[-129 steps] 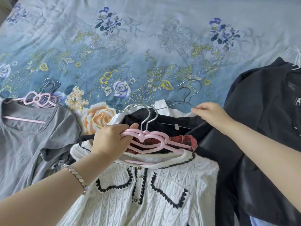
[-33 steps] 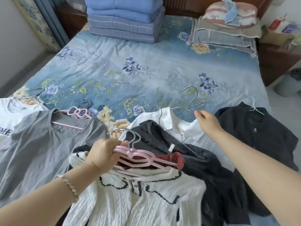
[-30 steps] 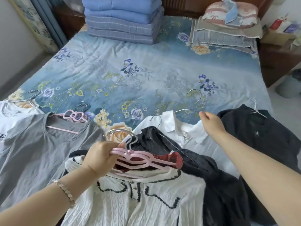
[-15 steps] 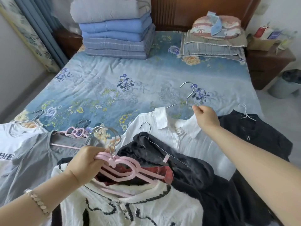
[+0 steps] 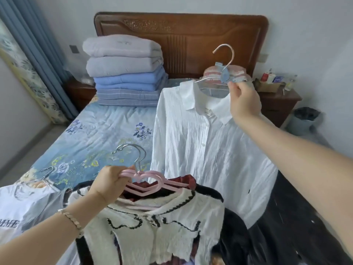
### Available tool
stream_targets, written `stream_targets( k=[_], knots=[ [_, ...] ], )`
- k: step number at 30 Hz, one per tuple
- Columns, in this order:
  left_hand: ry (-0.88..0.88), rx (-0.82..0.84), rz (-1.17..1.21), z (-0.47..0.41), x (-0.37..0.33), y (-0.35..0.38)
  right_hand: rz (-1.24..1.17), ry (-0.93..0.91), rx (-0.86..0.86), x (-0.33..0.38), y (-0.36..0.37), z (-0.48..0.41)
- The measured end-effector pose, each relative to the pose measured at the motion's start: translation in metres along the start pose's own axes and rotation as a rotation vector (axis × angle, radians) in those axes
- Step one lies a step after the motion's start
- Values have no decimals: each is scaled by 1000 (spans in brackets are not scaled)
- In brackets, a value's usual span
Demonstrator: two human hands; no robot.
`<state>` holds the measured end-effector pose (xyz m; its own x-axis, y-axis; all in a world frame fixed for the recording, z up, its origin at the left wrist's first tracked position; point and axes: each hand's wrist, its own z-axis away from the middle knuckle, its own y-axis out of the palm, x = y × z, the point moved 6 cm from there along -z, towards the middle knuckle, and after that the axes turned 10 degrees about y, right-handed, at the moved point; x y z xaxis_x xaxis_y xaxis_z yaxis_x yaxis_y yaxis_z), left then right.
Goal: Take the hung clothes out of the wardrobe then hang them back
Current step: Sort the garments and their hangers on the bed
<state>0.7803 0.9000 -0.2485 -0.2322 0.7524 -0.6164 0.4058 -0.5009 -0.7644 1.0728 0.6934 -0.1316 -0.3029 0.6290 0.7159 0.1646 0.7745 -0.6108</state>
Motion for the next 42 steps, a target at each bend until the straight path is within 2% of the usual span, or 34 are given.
stream_targets(
  k=[3, 6, 11, 16, 22, 26, 30, 33, 38, 42],
  knots=[
    [25, -35, -8, 1, -16, -31, -134, -91, -96, 58, -40, 2],
    [47, -55, -30, 5, -30, -57, -239, -174, -62, 109, -70, 7],
    [85, -96, -1, 21, -49, -99, -303, -234, 157, 159, -91, 48],
    [124, -194, -15, 40, -75, -145, -294, -182, 471, 165, -83, 127],
    [193, -366, -51, 67, -94, -191, -214, -301, 612, 179, -86, 210],
    [215, -442, -56, 88, -102, -217, -113, -337, 802, 189, -91, 265],
    [306, -453, 16, 120, -110, -232, 88, -394, 766, 211, -109, 295],
    [368, -445, 69, 145, -118, -242, 153, -394, 774, 224, -121, 309],
    [292, -393, 15, 173, -120, -249, 144, -396, 927, 228, -131, 360],
    [233, -346, -19, 188, -122, -248, 164, -448, 854, 232, -140, 378]
  ],
)
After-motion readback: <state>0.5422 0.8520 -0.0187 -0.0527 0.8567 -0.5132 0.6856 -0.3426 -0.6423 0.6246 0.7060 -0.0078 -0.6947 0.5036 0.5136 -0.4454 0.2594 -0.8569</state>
